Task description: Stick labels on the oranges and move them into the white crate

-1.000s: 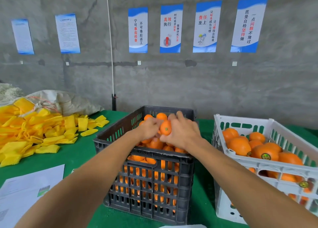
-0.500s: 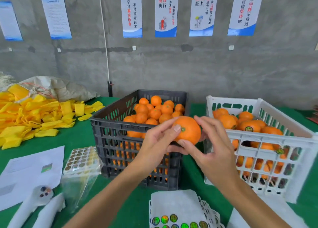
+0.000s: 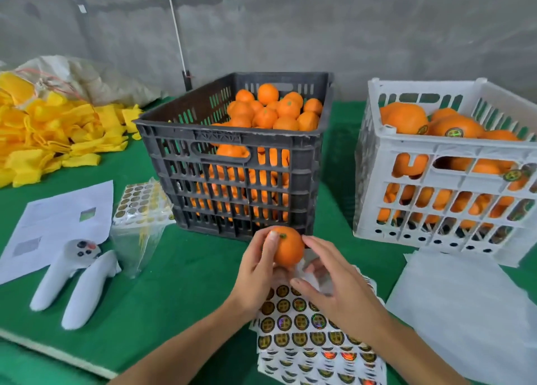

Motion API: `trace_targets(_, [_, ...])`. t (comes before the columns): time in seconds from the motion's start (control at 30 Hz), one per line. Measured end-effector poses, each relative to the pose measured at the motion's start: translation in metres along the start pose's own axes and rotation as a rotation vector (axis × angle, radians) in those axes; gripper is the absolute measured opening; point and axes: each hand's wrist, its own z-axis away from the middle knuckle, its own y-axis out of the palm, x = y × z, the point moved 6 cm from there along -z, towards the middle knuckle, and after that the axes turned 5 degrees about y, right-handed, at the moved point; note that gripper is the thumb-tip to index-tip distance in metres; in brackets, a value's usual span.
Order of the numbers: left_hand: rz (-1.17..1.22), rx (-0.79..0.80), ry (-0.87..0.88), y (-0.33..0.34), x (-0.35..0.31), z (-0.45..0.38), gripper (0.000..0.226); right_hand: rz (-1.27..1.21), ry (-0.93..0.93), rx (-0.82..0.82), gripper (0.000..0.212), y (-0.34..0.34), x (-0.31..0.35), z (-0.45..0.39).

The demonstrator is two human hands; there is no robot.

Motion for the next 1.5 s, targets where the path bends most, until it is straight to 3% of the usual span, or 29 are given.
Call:
trace_targets(0.17, [0.038, -0.123, -0.029, -0.011, 0.023, -0.012, 0.04, 0.241, -0.016, 0.182, 0.089, 0.011, -0.01, 0.001])
trace_targets(0.27, [0.045, -0.103, -0.037, -0.011, 0.03, -0.015, 0.038, 0.241, -0.036, 0.208, 0.081, 0.01, -0.011, -0.001])
trace_targets(0.57, [-0.027, -0.06, -0.007, -0.007, 0.038, -0.016, 0.039, 0.113, -0.057, 0.044, 0.038, 0.005, -0.01, -0.003])
trace_targets(0.83, [-0.044, -0.024, -0.014, -0.006, 0.04, -0.016, 0.041, 0.311, -0.286, -0.133, 0.011, 0.0, 0.008, 0.012])
trace_targets(0.9, [-0.056, -0.006, -0.01, -0.005, 0.039, -0.017, 0.04, 0.212, -0.322, -0.152, 0.009, -0.002, 0.013, 0.014])
trace_targets(1.03, [-0.097, 0.046, 0.026, 0.0, 0.035, -0.016, 0.043, -0.353, 0.002, -0.156, 0.022, -0.015, 0.006, 0.006])
trace_targets(1.1, [-0.112, 0.064, 0.043, 0.003, 0.032, -0.014, 0.044, -0.512, 0.074, -0.181, 0.026, -0.019, 0.006, 0.002])
trace_targets(1.3, [-0.124, 0.096, 0.051, 0.005, 0.029, -0.01, 0.041, -0.556, 0.154, -0.125, 0.035, -0.006, 0.004, 0.002])
trace_targets(1.5, [-0.133, 0.104, 0.035, 0.006, 0.026, -0.01, 0.055, -0.524, 0.142, -0.122, 0.033, -0.005, 0.004, 0.001])
